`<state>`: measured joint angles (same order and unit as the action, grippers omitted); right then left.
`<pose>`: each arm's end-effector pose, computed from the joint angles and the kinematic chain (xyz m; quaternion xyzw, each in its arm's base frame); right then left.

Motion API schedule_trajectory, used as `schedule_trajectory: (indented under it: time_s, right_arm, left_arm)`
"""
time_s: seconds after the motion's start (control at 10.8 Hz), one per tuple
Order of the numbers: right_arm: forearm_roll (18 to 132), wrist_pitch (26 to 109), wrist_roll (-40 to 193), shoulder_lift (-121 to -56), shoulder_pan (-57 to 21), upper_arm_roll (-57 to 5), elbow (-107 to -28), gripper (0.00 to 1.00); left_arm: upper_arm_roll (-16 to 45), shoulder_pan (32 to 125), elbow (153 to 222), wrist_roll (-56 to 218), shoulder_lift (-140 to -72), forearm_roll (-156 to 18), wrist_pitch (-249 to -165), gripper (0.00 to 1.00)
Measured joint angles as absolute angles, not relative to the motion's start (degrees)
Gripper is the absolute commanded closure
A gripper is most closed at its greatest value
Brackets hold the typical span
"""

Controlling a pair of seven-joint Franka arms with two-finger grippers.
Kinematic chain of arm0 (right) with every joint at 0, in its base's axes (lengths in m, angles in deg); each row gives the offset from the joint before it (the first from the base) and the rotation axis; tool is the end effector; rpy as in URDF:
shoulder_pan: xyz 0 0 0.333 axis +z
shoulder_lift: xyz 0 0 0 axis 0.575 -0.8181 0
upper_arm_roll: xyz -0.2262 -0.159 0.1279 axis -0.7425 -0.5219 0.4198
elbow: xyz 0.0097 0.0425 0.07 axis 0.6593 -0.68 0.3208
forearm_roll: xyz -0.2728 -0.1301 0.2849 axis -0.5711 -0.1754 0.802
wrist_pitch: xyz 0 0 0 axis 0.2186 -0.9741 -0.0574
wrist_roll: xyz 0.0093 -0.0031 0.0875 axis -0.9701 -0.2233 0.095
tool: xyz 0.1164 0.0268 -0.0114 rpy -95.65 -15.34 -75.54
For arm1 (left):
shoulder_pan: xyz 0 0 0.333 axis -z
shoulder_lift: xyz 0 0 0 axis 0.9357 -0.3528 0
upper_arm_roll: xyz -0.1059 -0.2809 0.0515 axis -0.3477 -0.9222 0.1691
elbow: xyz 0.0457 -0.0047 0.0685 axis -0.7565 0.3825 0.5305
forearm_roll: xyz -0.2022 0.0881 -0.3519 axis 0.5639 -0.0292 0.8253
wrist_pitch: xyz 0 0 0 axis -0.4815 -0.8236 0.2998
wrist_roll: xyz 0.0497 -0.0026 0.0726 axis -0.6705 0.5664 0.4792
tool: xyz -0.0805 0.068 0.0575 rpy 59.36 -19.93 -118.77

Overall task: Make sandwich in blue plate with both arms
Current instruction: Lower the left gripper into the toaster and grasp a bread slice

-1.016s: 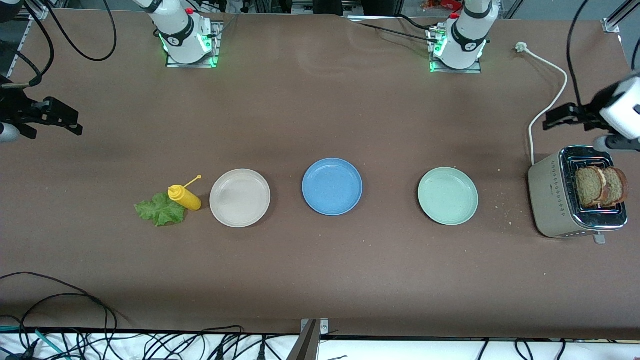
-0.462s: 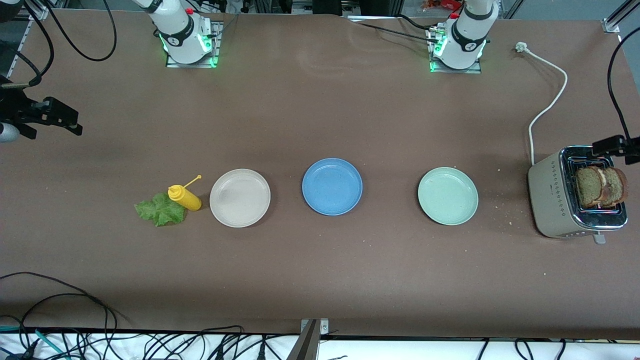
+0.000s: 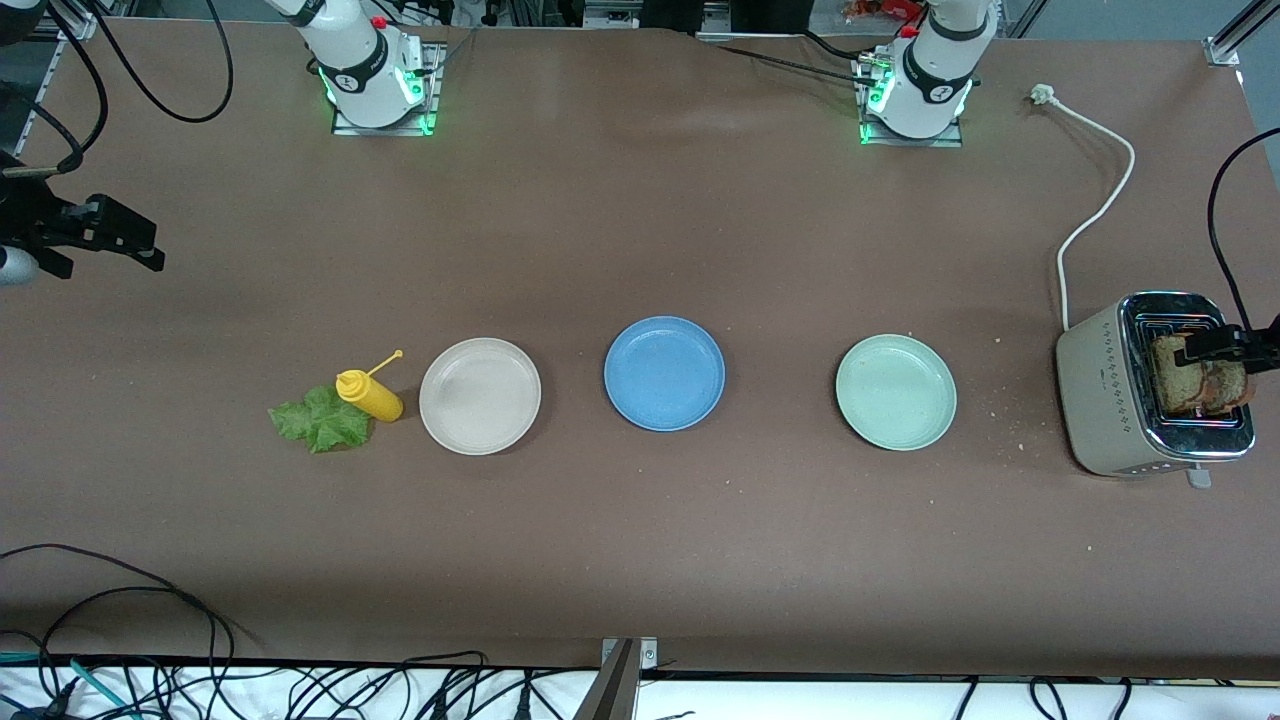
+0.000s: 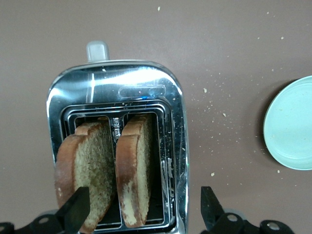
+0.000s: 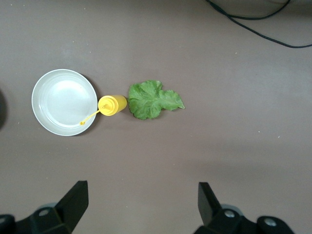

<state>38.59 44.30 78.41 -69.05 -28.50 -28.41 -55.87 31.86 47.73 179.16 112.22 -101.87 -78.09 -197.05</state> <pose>0.6016 -0.0080 0.5866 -0.9986 -0.0525 -0.0091 0.0001 0.6283 0.2410 0.3789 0.9982 -0.0366 -0.0425 0.0195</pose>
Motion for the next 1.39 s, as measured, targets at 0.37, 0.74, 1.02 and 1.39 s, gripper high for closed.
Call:
schedule_trajectory:
  time_s: [0.37,0.74,1.02,1.39]
  right_arm:
    - [38.6,44.3,78.4,-69.1,-28.5,-28.4,-55.9,0.00]
    - [38.6,44.3,78.4,-69.1,-28.6,-28.4,-55.9,0.00]
    - [38.6,44.3,78.4,-69.1,-28.6,-28.4,-55.9,0.00]
    - [38.6,44.3,78.4,-69.1,-28.6,-28.4,-55.9,0.00]
  left_arm:
    - [31.6,47.4,179.1,112.2,-104.2,-79.6,-197.1,0.85]
    - [31.5,47.4,179.1,111.3,-104.5,-79.6,-197.1,1.00]
    - [31.5,47.3,178.4,111.0,-104.5,-79.7,-197.1,1.00]
    - [31.0,47.3,173.7,110.9,-103.5,-80.9,-191.4,1.00]
